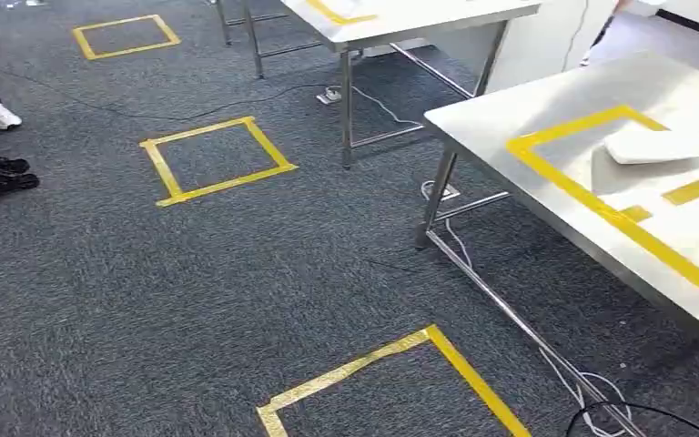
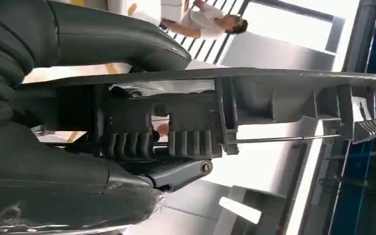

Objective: Take the parts from the cabinet and place them on the table.

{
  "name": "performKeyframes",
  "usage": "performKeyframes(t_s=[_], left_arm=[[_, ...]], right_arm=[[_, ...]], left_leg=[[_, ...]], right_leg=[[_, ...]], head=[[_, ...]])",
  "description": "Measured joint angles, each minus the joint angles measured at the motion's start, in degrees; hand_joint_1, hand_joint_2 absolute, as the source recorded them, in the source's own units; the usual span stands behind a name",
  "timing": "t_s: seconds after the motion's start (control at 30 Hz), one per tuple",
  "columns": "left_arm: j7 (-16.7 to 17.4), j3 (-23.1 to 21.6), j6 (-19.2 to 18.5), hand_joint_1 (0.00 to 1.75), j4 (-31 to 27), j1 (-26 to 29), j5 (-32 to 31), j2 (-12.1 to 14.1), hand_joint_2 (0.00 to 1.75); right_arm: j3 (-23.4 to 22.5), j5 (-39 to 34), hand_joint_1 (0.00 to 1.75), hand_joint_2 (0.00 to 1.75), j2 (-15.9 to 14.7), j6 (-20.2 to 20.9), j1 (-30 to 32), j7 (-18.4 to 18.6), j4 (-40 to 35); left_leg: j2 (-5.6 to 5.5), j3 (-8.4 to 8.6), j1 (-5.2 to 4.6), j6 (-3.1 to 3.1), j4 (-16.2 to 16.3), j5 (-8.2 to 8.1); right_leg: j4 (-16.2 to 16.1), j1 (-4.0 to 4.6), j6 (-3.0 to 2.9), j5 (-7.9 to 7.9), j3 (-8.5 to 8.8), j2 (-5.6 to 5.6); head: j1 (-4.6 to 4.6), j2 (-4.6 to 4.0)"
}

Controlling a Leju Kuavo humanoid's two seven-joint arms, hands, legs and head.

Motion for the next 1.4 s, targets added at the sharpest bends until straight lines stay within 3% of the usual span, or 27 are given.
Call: performKeyframes(t_s=[0.03,0.07,0.1,0.2,0.23,0.27,0.3,0.37,0.4,0.47,0.53,0.57,0.6,0.7,0.73,0.77,0.8,0.87,0.9,0.93,1.0,1.13,1.2,1.23,1.3,1.37,1.4], left_arm=[[0.0,0.0,0.0,0.0,0.0,0.0,0.0,0.0,1.75],[0.0,0.0,0.0,0.0,0.0,0.0,0.0,0.1,1.75],[0.0,0.0,0.0,0.0,0.0,0.0,0.0,0.0,1.75],[-0.2,0.0,0.1,0.0,0.0,0.1,0.0,0.1,1.75],[-0.2,0.0,0.2,0.0,0.0,0.1,0.0,0.1,1.75],[-0.2,0.0,0.3,0.0,0.0,0.0,-0.1,0.0,1.75],[-0.2,0.0,0.3,0.0,0.0,0.0,-0.1,0.0,1.75],[-0.3,0.0,0.4,0.0,0.0,0.0,-0.2,0.0,1.75],[-0.5,0.0,0.4,0.0,0.0,0.0,-0.2,0.0,1.75],[-0.5,0.0,0.4,0.0,0.0,-0.1,-0.2,0.0,1.75],[-0.2,0.0,0.4,0.0,0.0,-0.1,-0.3,0.0,1.75],[-0.1,0.0,0.3,0.0,0.0,-0.2,-0.3,0.0,1.75],[-0.1,0.0,0.3,0.0,0.0,-0.4,-0.3,-0.3,1.75],[-0.1,0.0,0.3,0.0,0.0,-0.4,-0.3,-0.3,1.75],[-0.1,0.0,0.3,0.0,0.0,-0.4,-0.4,-0.4,1.75],[-0.1,0.0,0.3,0.0,0.0,-0.3,-0.3,-0.3,1.75],[-0.1,0.0,0.3,0.0,0.0,-0.3,-0.3,-0.3,1.75],[-0.1,0.0,0.3,0.0,0.0,-0.1,-0.3,-0.3,1.75],[-0.1,0.0,0.3,0.0,0.0,-0.1,-0.3,-0.3,1.75],[-0.1,0.0,0.3,0.0,0.0,-0.1,-0.3,-0.2,1.75],[-0.1,0.0,0.3,0.0,0.0,-0.1,-0.3,-0.2,1.75],[-0.1,0.0,0.3,0.0,0.0,-0.1,-0.3,-0.2,1.75],[-0.1,0.0,0.3,0.0,0.0,-0.1,-0.3,-0.2,1.75],[0.0,0.0,0.3,0.0,0.0,0.0,-0.4,0.0,1.75],[0.0,0.0,0.3,0.0,0.0,0.0,-0.4,0.0,1.75],[0.0,0.0,0.3,0.0,0.0,0.0,-0.4,0.0,1.75],[0.0,0.0,0.3,0.0,0.0,0.0,-0.4,0.0,1.75]], right_arm=[[0.0,0.0,1.75,1.75,0.0,0.0,0.0,0.0,0.0],[0.0,0.0,1.75,1.75,0.0,0.1,-0.1,0.0,0.0],[0.0,0.0,1.75,1.75,0.0,0.1,-0.1,0.0,0.0],[-0.1,0.0,1.75,1.75,0.0,-0.1,-0.2,0.2,0.0],[-0.1,0.0,1.75,1.75,0.0,-0.1,-0.2,0.1,0.0],[-0.2,0.0,1.75,1.75,0.0,-0.2,-0.2,0.1,0.0],[-0.2,0.0,1.75,1.75,0.0,-0.3,-0.3,0.1,0.0],[-0.2,0.0,1.75,1.75,0.0,-0.5,-0.3,0.1,0.0],[-0.2,0.0,1.75,1.75,0.0,-0.5,-0.3,0.1,0.0],[-0.2,0.0,1.75,1.75,0.0,-0.5,-0.3,0.2,0.0],[-0.2,0.0,1.75,1.75,0.0,-0.5,-0.3,0.2,0.0],[-0.2,0.0,1.75,1.75,0.0,-0.6,-0.3,0.2,0.0],[-0.1,0.0,1.75,1.75,0.0,-0.6,-0.3,0.2,0.0],[-0.2,0.0,1.75,1.75,0.0,-0.6,-0.3,0.2,0.0],[-0.2,0.0,1.75,1.75,-0.1,-0.6,-0.3,0.2,0.0],[-0.2,0.0,1.75,1.75,-0.1,-0.6,-0.2,0.2,0.0],[-0.1,0.0,1.75,1.75,-0.1,-0.6,-0.3,0.2,0.0],[-0.1,0.0,1.75,1.75,-0.1,-0.6,-0.3,0.2,0.0],[-0.1,0.0,1.75,1.75,-0.1,-0.6,-0.3,0.2,0.0],[-0.1,0.0,1.75,1.75,-0.1,-0.6,-0.2,0.2,0.0],[-0.1,0.0,1.75,1.75,-0.1,-0.6,-0.2,0.2,0.0],[-0.1,0.0,1.75,1.75,-0.1,-0.6,-0.2,0.2,0.0],[-0.1,0.0,1.75,1.75,-0.1,-0.6,-0.2,0.2,0.0],[-0.1,0.0,1.75,1.75,-0.1,-0.5,-0.4,0.2,0.0],[-0.1,0.0,1.75,1.75,-0.1,-0.5,-0.4,0.2,0.0],[-0.1,0.0,1.75,1.75,-0.1,-0.4,-0.4,0.2,-0.1],[-0.1,0.1,1.75,1.75,-0.1,-0.4,-0.4,0.2,-0.1]], left_leg=[[0.65,0.43,-0.02,-0.23,0.0,-0.29],[1.0,0.56,-0.45,-0.54,0.0,-0.53],[1.56,0.7,-0.74,-0.82,0.2,-0.93],[3.33,1.13,-0.69,-1.51,-0.3,-0.98],[2.88,1.24,-0.63,-2.0,-0.2,-1.43],[0.0,0.58,-0.52,-2.37,1.4,-2.48],[-1.69,-1.2,-0.46,-2.51,4.9,-4.43],[-2.75,-6.28,-0.44,-2.73,14.5,-8.44],[-2.93,-8.06,-0.47,-2.74,17.6,-8.88],[-3.2,-7.42,-0.44,-2.56,15.5,-5.79],[-4.58,-3.73,-0.25,-2.32,6.8,-0.44],[-8.67,-2.15,0.27,-2.51,2.8,1.16],[-10.33,-1.56,0.78,-2.09,0.2,0.61],[-8.2,-1.55,0.23,-0.98,0.6,0.73],[-7.01,-1.43,0.6,-0.47,0.2,1.05],[-6.38,-1.32,0.56,-0.25,0.2,1.09],[-5.62,-1.3,0.44,0.19,0.2,0.97],[-4.03,-1.26,0.25,0.36,0.2,0.86],[-3.18,-1.24,0.23,0.41,0.2,0.78],[-2.35,-1.12,0.22,0.34,0.2,0.68],[-1.01,-0.74,0.23,0.2,0.2,0.34],[-0.88,-0.68,0.23,0.15,0.2,0.3],[-0.04,-0.22,0.24,-0.1,0.2,-0.02],[1.51,0.37,-0.71,-0.91,0.4,-0.84],[3.23,0.76,-0.69,-1.46,0.1,-1.07],[-1.23,-0.65,-0.4,-2.25,3.3,-3.56],[-2.16,-2.8,-0.39,-2.39,7.5,-5.73]], right_leg=[[-5.5,0.02,0.02,2.05,3.29,-1.99],[-7.6,0.73,-0.17,0.99,4.5,-4.43],[-8.0,0.42,-0.92,1.46,4.71,-3.49],[-7.9,0.59,-1.95,1.42,4.02,-1.36],[-8.4,0.06,-2.41,1.73,4.34,-0.54],[-8.5,-0.02,-2.58,1.81,4.39,-0.06],[-8.6,-0.09,-2.83,1.88,4.33,0.46],[-8.6,-0.1,-3.02,1.85,4.28,1.88],[-8.6,-0.1,-3.02,1.85,4.33,2.79],[-8.6,-0.12,-3.0,1.84,4.51,4.52],[-8.5,-0.25,-2.8,1.95,4.55,6.35],[-8.5,-0.28,-2.5,2.07,4.3,6.98],[-7.9,0.05,-2.18,2.01,3.72,7.97],[-8.7,-0.41,-1.03,2.79,3.23,10.13],[-8.4,-0.38,-0.81,2.74,2.7,9.96],[-7.2,0.09,-0.62,1.73,2.3,5.7],[-4.3,0.18,-0.38,-0.35,0.98,3.07],[4.9,-0.01,-0.12,-4.89,-3.16,1.31],[8.6,-0.06,0.01,-6.03,-4.8,1.18],[9.2,-0.1,0.12,-5.65,-5.07,1.12],[4.6,-0.12,0.2,-2.68,-2.34,0.7],[3.8,-0.12,0.2,-2.25,-1.83,0.58],[-2.3,-0.12,0.2,0.43,1.64,-0.5],[-7.5,0.16,-1.01,1.08,4.54,-2.89],[-7.6,0.1,-1.94,1.21,4.11,-1.07],[-7.9,-0.25,-2.58,1.41,4.17,0.08],[-7.9,-0.29,-2.75,1.42,4.11,0.71]], head=[[0.0,0.0],[0.04,0.0],[-0.2,0.0],[-0.09,0.0],[-0.22,0.0],[-0.33,-0.02],[-0.44,0.0],[-0.48,0.0],[-0.52,0.0],[-0.5,0.0],[-0.5,0.0],[-0.52,-0.02],[-0.51,-0.02],[-0.48,0.0],[-0.59,0.0],[-0.22,0.0],[0.15,0.0],[0.13,0.0],[0.15,0.0],[0.11,0.0],[0.15,0.0],[0.15,0.0],[0.13,0.0],[-0.22,0.0],[-0.18,0.0],[-0.59,0.0],[-0.61,0.0]])
